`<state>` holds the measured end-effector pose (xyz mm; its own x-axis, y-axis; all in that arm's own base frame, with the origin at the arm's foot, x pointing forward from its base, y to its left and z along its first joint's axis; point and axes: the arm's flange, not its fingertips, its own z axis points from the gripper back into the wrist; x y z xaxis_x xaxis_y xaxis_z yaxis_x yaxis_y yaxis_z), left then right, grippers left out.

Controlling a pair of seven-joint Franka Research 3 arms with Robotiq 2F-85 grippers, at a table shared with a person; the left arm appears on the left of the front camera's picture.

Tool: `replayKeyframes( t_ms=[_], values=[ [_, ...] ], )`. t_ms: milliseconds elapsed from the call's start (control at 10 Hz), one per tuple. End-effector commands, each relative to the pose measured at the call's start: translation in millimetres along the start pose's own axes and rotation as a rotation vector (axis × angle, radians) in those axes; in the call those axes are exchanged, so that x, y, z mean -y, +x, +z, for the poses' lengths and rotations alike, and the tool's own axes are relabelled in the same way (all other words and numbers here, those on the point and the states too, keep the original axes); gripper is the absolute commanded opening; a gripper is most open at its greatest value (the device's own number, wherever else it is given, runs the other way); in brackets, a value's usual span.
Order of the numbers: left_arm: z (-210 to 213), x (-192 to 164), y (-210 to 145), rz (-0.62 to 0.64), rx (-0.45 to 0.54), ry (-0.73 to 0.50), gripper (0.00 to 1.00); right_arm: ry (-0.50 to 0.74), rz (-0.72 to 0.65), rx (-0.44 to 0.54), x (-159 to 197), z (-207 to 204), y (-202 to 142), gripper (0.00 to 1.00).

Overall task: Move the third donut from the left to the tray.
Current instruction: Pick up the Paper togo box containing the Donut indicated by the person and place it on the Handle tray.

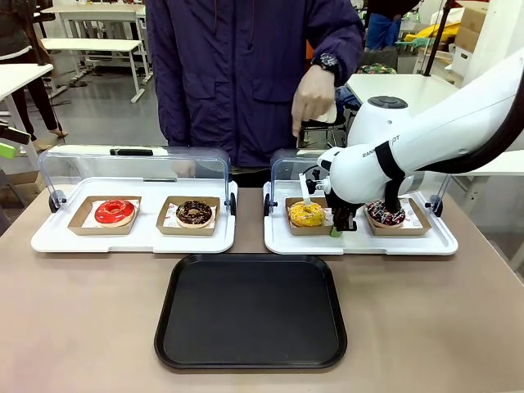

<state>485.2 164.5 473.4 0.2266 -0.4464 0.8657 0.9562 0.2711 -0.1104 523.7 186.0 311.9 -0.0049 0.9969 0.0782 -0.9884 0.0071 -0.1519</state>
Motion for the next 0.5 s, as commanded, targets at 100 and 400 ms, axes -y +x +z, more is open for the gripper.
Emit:
replayKeyframes(
  t_ms=[100,400],
  values=[
    [-1.1,2.3,2.0,-0.001,-0.002,-0.004,1.0,0.0,0.009,-0.001,0.0,-0.1,-0.2,0.0],
    [-1.1,2.3,2.0,-0.001,-0.002,-0.004,1.0,0.001,0.003,0.002,-0.7,0.1,1.9,0.02]
  ],
)
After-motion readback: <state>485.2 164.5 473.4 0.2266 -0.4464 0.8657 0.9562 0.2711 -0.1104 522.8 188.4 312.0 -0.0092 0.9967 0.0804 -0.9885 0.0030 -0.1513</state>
